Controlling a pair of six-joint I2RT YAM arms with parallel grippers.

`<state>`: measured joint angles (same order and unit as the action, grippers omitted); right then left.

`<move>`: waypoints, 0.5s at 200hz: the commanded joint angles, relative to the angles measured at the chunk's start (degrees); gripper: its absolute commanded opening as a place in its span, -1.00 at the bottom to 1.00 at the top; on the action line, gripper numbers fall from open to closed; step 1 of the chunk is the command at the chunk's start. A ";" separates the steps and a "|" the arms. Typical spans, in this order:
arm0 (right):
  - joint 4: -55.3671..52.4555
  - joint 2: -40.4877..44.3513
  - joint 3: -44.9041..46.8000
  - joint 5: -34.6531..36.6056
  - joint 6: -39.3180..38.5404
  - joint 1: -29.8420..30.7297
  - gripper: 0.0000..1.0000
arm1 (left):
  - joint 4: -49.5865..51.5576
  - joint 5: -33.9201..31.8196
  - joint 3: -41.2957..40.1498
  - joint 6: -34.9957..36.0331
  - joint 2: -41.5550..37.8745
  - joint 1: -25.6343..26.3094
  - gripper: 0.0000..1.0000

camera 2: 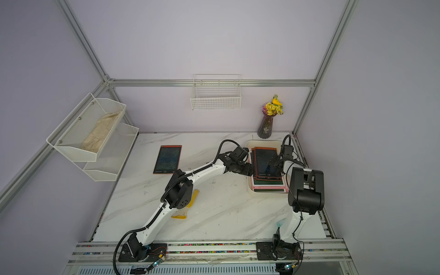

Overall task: Take out the writing tablet from the storage box
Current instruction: Pick up the writing tablet from the storage box.

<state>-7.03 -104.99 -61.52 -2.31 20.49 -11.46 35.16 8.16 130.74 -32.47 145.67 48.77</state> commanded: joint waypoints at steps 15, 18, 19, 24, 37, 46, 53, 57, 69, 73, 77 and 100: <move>0.71 2.14 1.16 -0.22 -0.10 0.04 0.53 | -1.67 0.71 4.35 -1.01 -1.28 0.11 0.52; 0.74 2.20 1.18 -0.24 -0.10 0.04 0.53 | -1.67 0.77 4.35 -1.06 -1.26 0.08 0.52; 0.72 2.22 1.20 -0.29 -0.10 0.04 0.53 | -1.67 0.74 4.35 -1.04 -1.26 0.09 0.52; 0.71 2.32 1.31 -0.59 -0.10 0.04 0.53 | -1.60 0.80 4.31 -1.02 -1.27 0.14 0.52; 0.71 2.64 1.62 -1.03 -0.19 0.04 0.52 | -1.65 0.80 4.35 -1.04 -1.26 0.12 0.52; 0.50 2.86 1.75 -0.95 -0.28 0.04 0.52 | -1.65 0.85 4.35 -1.02 -1.20 0.09 0.52; 0.27 3.15 1.91 -0.87 -0.29 0.01 0.51 | -1.70 0.80 4.35 -1.02 -1.26 0.14 0.52; 0.18 3.33 1.99 -0.90 -0.29 0.04 0.51 | -1.73 0.80 4.35 -1.05 -1.29 0.11 0.52; 0.18 3.97 2.36 -0.97 -0.28 0.03 0.51 | -1.77 0.85 4.35 -1.02 -1.26 0.09 0.52; 0.11 4.26 2.43 -0.91 -0.32 0.04 0.51 | -1.76 0.83 4.35 -1.03 -1.24 0.09 0.52; 0.13 4.52 2.64 -0.91 -0.30 0.03 0.51 | -1.76 0.86 4.31 -1.05 -1.22 0.09 0.52; 0.26 5.20 3.27 -1.97 -0.29 0.04 0.51 | -1.76 0.97 4.17 -1.02 -1.17 0.09 0.52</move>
<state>-7.11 -102.06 -59.18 -2.96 20.49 -11.46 34.94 8.21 130.74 -32.47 145.67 48.77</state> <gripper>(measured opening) 0.757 0.761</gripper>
